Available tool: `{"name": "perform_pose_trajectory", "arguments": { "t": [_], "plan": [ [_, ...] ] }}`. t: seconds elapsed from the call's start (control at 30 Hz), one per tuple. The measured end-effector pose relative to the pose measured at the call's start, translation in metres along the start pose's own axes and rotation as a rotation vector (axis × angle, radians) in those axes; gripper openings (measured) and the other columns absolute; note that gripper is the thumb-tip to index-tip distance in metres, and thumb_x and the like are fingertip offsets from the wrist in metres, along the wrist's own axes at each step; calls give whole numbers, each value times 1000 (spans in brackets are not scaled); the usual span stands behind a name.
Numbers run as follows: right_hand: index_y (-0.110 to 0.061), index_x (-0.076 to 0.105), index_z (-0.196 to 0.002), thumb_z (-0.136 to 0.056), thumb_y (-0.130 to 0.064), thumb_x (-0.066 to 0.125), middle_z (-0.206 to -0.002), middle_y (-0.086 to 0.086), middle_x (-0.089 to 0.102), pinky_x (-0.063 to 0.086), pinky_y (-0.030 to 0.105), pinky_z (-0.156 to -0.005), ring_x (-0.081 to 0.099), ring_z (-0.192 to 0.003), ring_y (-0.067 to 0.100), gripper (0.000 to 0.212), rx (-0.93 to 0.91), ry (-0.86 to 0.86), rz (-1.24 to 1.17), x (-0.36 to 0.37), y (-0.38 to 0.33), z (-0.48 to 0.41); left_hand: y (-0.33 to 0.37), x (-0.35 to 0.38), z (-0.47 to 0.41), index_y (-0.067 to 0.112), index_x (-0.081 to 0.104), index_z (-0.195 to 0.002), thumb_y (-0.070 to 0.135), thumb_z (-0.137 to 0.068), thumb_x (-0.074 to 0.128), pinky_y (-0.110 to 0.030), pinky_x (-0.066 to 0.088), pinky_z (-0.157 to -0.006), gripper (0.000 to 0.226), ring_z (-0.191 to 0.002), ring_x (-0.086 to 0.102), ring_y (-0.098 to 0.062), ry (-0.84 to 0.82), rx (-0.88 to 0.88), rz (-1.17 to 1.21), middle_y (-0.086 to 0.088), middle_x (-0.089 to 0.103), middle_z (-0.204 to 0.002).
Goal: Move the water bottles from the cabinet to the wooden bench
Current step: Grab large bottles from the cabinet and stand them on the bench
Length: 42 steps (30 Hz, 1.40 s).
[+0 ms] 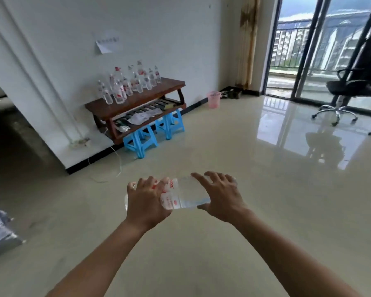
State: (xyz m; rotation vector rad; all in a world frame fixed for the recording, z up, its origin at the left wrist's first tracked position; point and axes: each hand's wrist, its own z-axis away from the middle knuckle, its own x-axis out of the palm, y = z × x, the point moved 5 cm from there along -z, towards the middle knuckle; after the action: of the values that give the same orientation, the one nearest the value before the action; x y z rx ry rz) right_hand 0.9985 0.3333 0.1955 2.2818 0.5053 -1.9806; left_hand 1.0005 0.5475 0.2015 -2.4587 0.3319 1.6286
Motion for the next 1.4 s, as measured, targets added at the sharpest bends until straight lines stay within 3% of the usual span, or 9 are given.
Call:
{"name": "perform_pose_trajectory", "arguments": {
  "t": [0.27,0.47,0.63,0.87,1.1,1.2,1.4],
  "plan": [
    [-44,15,-158,-84,-55,73,-158,4,35,20,44,-116,36,-142,28,95,-246,-68,-45,50,-45,-197,-127,55,-75,27,66,-124,57,-52,77,-47,43,-85,78,-91,64,-26,19,-234,-38,5,67,-101],
    [-43,15,-158,-85,-51,74,-159,5,33,20,46,-117,33,-144,28,95,-325,-47,-50,85,-101,-376,-267,107,-172,26,66,-123,57,-53,75,-51,44,-87,77,-93,64,-27,63,-333,-33,4,68,-103],
    [-41,24,-157,-80,-51,78,-153,7,43,25,46,-114,41,-138,30,95,-304,24,-38,77,-113,-498,-347,119,-277,27,66,-126,56,-51,82,-50,40,-91,82,-101,63,-26,129,-278,-83,4,67,-108],
    [-46,19,-156,-81,-52,77,-157,2,37,17,45,-118,34,-142,26,95,-211,66,-40,80,-88,-644,-410,158,-419,25,64,-128,56,-53,83,-50,38,-94,83,-105,60,-24,200,-212,-77,4,65,-112],
    [-45,19,-157,-82,-50,77,-158,2,35,15,45,-121,32,-143,26,95,-192,105,-102,123,-54,-838,-495,237,-590,27,64,-129,60,-51,84,-48,37,-91,87,-103,59,-23,139,-163,-114,5,64,-110],
    [-45,18,-156,-82,-49,78,-158,0,35,16,48,-121,31,-144,26,95,-208,76,-137,137,-45,-925,-535,261,-661,27,64,-128,60,-49,84,-47,39,-90,88,-103,60,-23,85,-180,-131,5,64,-110],
    [-46,20,-153,-77,-52,82,-153,-2,42,21,51,-119,38,-141,26,99,-305,93,-119,147,-61,-1085,-621,282,-764,23,66,-126,54,-49,90,-51,42,-89,87,-100,62,-27,147,-253,-139,2,66,-107]
  ]
}}
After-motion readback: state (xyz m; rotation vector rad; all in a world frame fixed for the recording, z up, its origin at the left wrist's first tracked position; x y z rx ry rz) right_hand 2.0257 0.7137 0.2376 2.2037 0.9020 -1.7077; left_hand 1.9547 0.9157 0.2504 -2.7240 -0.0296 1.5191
